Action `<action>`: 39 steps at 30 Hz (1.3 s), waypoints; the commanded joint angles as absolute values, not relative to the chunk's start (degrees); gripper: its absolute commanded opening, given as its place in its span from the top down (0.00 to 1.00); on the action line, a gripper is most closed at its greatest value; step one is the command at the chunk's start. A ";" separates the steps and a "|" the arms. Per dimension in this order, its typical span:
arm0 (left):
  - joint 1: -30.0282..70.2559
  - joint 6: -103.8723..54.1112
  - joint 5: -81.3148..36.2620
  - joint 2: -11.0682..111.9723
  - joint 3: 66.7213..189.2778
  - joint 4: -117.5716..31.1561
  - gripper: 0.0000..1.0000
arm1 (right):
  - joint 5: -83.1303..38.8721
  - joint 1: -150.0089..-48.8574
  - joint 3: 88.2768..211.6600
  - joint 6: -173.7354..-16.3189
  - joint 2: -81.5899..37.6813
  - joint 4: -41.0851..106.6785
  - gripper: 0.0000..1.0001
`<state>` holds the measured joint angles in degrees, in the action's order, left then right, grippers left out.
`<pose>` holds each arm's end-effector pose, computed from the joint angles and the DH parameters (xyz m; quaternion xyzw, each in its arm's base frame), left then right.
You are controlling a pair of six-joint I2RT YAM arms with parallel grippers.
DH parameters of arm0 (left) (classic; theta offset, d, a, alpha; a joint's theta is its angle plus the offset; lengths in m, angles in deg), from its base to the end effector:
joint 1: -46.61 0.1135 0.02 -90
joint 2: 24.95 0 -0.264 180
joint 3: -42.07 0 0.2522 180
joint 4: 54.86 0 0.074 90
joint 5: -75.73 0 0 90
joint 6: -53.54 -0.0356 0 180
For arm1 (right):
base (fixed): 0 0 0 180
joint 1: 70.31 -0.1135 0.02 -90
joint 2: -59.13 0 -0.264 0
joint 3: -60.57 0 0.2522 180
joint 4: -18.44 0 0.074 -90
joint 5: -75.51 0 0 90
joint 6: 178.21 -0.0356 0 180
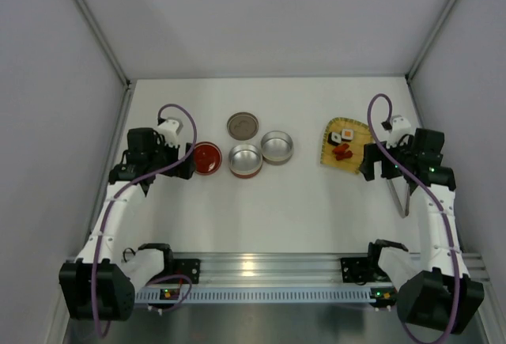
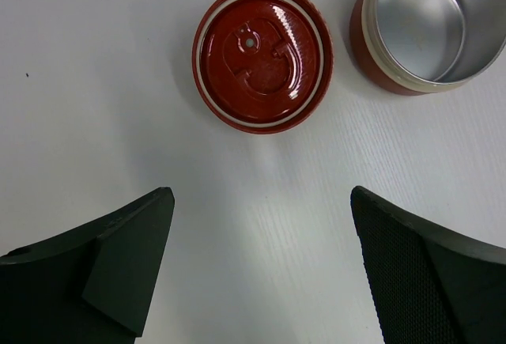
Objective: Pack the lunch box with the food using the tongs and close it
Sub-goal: Pick up the clamp at the center of the board.
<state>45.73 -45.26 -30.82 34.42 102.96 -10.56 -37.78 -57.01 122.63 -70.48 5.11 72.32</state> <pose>0.2168 -0.0135 0.2739 0.1339 0.8987 -0.1042 0.4045 0.1871 -0.0298 0.2859 -0.1109 0.9040 0.0817 0.4048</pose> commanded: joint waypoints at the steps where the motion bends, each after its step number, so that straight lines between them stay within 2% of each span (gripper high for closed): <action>1: 46.00 -44.98 -33.25 32.09 104.43 -10.87 0.02 | -36.03 -56.07 126.45 -70.81 5.51 75.79 0.01; 14: 46.00 -52.98 -31.31 35.95 106.98 -7.97 0.02 | -27.85 -51.77 136.11 -66.34 -2.29 90.11 0.01; 22: 46.00 -55.53 -39.39 37.54 107.86 -8.14 0.02 | -22.06 -43.77 140.25 -61.58 -12.76 95.65 0.01; 31: 46.00 -56.76 -42.48 38.33 107.07 -10.34 0.02 | -19.41 -42.18 140.25 -62.54 -26.38 93.82 0.00; 39: 46.00 -57.82 -41.25 38.85 104.52 -12.36 0.01 | -17.48 -42.79 136.39 -64.30 -30.87 86.18 0.01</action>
